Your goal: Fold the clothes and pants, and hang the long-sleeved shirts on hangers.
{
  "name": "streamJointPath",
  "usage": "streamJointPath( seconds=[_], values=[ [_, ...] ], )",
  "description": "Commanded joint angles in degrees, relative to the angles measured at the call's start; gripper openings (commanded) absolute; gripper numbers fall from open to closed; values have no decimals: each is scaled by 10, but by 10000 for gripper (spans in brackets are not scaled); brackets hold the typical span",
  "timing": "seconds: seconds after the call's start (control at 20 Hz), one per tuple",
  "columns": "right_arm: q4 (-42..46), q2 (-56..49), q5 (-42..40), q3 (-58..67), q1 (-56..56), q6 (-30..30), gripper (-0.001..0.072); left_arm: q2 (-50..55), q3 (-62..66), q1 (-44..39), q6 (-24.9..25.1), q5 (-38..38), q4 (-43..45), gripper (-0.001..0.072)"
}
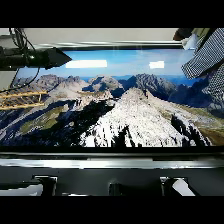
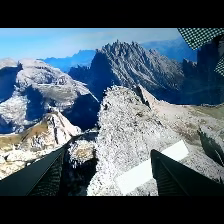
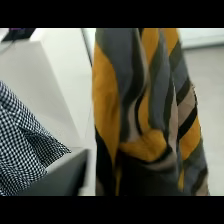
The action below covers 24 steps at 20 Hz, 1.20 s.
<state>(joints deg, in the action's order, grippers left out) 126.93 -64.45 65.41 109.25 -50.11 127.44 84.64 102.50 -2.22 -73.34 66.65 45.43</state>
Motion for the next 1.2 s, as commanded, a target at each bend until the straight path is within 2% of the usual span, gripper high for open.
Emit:
streamJointPath(
  seconds=[0.0, 0.05, 0.2, 0.35, 0.45, 0.5, 0.65, 0.7, 0.75, 0.9, 0.95, 1.0, 1.1, 1.15],
  values=[
    [-30, 32, 21, 1, -1, -26, 579, 0, 0, 0, -3, 0, 3, 621],
    [-34, 47, 17, 1, -1, -38, 650, 0, 0, 0, -3, 0, 2, 621],
    [-49, 101, -46, 1, 1, -38, 649, -1, 0, 0, -33, 1, 2, 621],
    [-155, 147, -208, 1, 1, -43, 643, -2, 0, 0, -33, 12, 0, 621],
    [-332, 146, -282, 1, 1, -127, 636, -7, 0, 0, -39, 13, 0, 621],
    [-435, 136, -284, 1, 1, -181, 636, -10, 0, 3, -48, 13, 0, 621],
    [-790, 83, -198, 1, 1, -413, 628, -27, 0, 21, -58, 13, 1, 621],
    [-870, 63, -151, 1, 2, -469, 628, -33, 0, 28, -58, 13, 1, 621],
    [-899, 42, -102, 1, 20, -494, 627, -40, 0, 35, -57, 13, 4, 619],
    [-826, -16, 4, 1, 137, -499, 620, -53, 0, 39, -58, 19, 53, 605],
    [-786, -35, 25, 1, 195, -499, 574, -57, 0, 39, -71, 23, 75, 601],
    [-739, -52, 38, 1, 248, -499, 543, -60, 0, 39, -84, 30, 97, 555],
    [-610, -84, 58, 0, 362, -499, 543, -63, -1, 39, -84, 60, 146, 447],
    [-550, -99, 73, 0, 407, -499, 536, -64, -6, 39, -84, 69, 158, 439]
  ],
)
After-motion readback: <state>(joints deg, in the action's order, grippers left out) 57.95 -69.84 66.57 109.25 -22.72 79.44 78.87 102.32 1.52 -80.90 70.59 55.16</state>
